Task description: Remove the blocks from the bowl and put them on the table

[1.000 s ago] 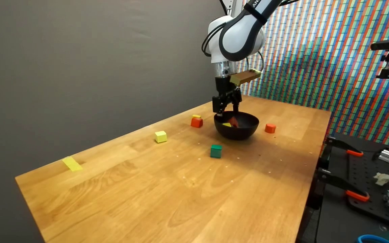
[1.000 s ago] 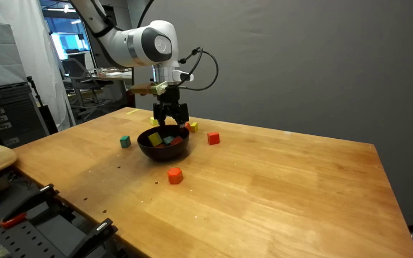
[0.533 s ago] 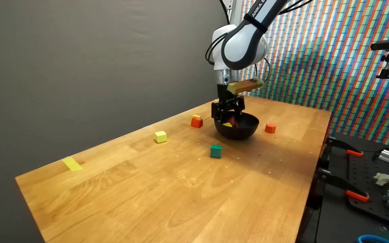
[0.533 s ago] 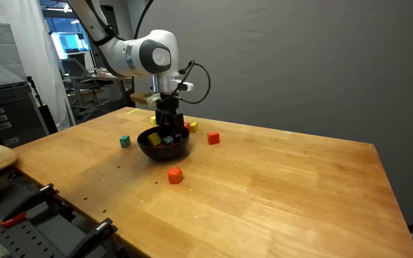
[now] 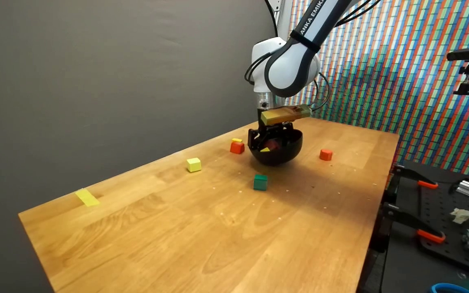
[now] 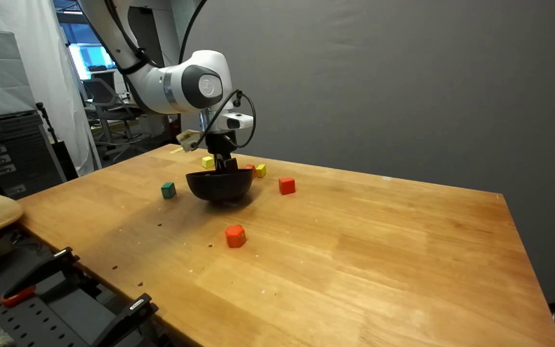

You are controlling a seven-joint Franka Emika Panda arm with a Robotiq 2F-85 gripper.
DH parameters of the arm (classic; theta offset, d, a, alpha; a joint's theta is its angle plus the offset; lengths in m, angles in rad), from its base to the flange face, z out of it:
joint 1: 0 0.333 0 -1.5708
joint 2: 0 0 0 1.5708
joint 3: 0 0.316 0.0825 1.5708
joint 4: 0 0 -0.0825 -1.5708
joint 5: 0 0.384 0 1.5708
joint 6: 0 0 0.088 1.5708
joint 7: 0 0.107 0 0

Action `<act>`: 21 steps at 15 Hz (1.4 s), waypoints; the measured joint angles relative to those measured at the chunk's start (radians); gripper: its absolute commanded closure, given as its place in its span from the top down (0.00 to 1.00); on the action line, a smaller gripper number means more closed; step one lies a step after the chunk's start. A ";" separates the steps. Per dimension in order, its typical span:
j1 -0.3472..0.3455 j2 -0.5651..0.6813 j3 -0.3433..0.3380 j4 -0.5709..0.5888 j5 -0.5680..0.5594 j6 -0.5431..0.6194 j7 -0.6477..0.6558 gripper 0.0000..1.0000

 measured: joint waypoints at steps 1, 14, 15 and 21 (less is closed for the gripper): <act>0.001 0.000 0.000 0.000 0.000 0.000 0.015 0.66; -0.038 -0.032 0.012 -0.054 0.076 0.012 0.022 0.25; -0.053 -0.045 0.022 -0.067 0.084 0.013 -0.004 0.25; -0.080 -0.226 0.038 -0.203 0.088 0.013 -0.101 0.25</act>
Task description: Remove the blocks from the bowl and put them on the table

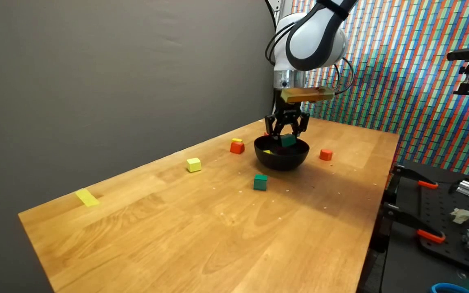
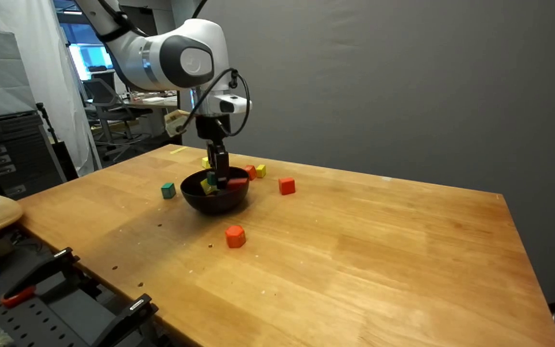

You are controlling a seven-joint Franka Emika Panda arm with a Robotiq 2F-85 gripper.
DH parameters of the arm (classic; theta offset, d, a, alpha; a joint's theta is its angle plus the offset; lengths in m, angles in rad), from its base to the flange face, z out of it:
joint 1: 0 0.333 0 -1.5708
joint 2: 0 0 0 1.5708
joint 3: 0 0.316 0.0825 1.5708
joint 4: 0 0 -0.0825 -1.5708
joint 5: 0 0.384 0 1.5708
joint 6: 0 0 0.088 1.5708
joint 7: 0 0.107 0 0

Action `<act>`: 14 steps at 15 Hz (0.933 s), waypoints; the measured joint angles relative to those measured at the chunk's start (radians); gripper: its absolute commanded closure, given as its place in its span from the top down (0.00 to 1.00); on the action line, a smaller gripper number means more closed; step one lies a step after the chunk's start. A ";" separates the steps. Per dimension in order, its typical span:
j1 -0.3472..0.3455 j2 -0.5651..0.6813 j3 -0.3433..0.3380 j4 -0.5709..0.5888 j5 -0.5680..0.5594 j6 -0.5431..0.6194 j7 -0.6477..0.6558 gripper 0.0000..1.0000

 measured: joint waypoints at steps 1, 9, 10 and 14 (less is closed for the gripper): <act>0.003 -0.044 0.002 -0.029 -0.003 0.001 -0.004 0.25; 0.032 -0.283 0.143 -0.241 0.002 0.062 0.000 0.25; 0.041 -0.289 0.168 -0.262 0.009 0.081 0.005 0.25; 0.082 -0.280 0.262 -0.338 0.079 0.170 -0.012 0.25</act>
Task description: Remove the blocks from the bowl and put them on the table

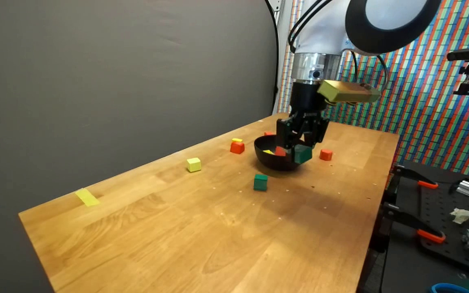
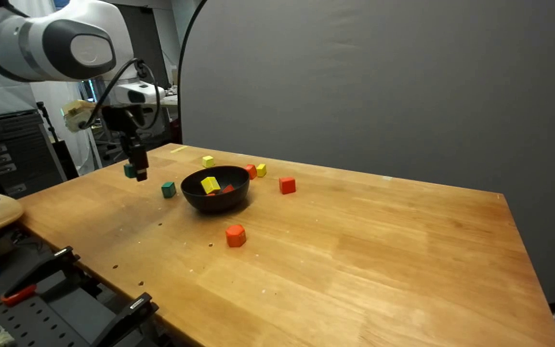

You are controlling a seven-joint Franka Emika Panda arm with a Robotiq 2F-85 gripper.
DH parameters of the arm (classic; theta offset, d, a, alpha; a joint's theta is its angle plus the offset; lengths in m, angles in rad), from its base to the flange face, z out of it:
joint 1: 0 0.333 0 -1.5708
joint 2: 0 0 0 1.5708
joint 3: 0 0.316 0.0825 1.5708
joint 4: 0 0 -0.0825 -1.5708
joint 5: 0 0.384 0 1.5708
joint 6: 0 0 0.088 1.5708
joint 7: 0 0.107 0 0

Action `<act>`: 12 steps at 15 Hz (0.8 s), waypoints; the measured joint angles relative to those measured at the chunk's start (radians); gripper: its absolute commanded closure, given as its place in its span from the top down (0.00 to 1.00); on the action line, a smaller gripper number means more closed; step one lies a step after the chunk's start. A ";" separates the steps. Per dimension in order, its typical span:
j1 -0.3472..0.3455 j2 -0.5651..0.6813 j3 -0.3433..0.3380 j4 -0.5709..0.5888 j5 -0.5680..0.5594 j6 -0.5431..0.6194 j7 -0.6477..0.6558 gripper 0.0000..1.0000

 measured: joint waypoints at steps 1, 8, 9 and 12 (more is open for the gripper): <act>0.008 0.009 0.022 -0.017 0.033 0.021 -0.026 0.25; 0.061 0.148 0.128 -0.098 0.206 0.170 -0.142 0.90; 0.073 0.172 0.127 -0.102 0.206 0.195 -0.135 0.97; 0.120 0.219 0.108 -0.113 0.204 0.273 -0.091 1.00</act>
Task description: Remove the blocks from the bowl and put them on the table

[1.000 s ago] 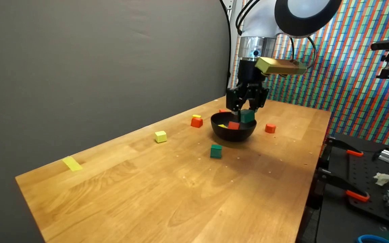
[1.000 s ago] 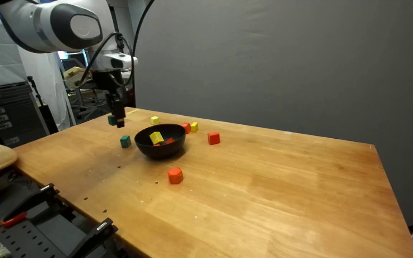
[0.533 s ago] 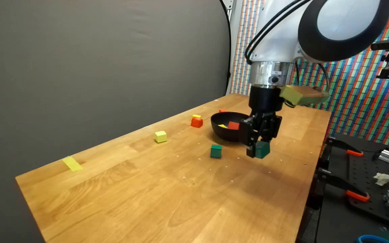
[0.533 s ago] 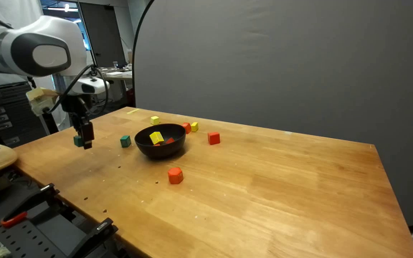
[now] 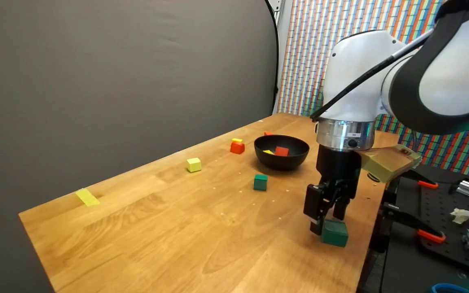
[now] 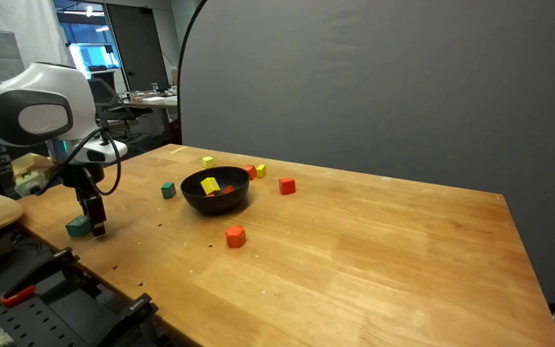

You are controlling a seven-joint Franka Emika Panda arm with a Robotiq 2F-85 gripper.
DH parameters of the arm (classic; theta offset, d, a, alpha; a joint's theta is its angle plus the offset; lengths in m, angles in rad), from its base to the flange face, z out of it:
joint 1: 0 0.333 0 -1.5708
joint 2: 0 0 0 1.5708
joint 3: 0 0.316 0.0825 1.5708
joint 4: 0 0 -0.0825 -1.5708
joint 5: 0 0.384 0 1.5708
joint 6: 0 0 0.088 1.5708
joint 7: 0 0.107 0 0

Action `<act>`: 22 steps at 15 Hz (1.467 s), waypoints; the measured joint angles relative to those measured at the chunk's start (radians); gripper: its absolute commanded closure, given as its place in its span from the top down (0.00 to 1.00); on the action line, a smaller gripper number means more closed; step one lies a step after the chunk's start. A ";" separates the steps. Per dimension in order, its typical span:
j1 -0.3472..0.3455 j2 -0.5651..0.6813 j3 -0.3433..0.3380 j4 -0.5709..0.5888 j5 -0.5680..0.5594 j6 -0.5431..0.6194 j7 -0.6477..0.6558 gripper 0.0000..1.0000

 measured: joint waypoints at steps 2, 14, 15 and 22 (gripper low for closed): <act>0.052 0.003 -0.041 -0.017 -0.002 0.063 0.046 1.00; 0.591 0.059 -0.595 -0.032 -0.003 0.156 0.053 1.00; 0.589 0.059 -0.593 -0.030 -0.007 0.155 0.047 1.00; 0.589 -0.059 -0.697 -0.001 -0.106 0.145 -0.055 1.00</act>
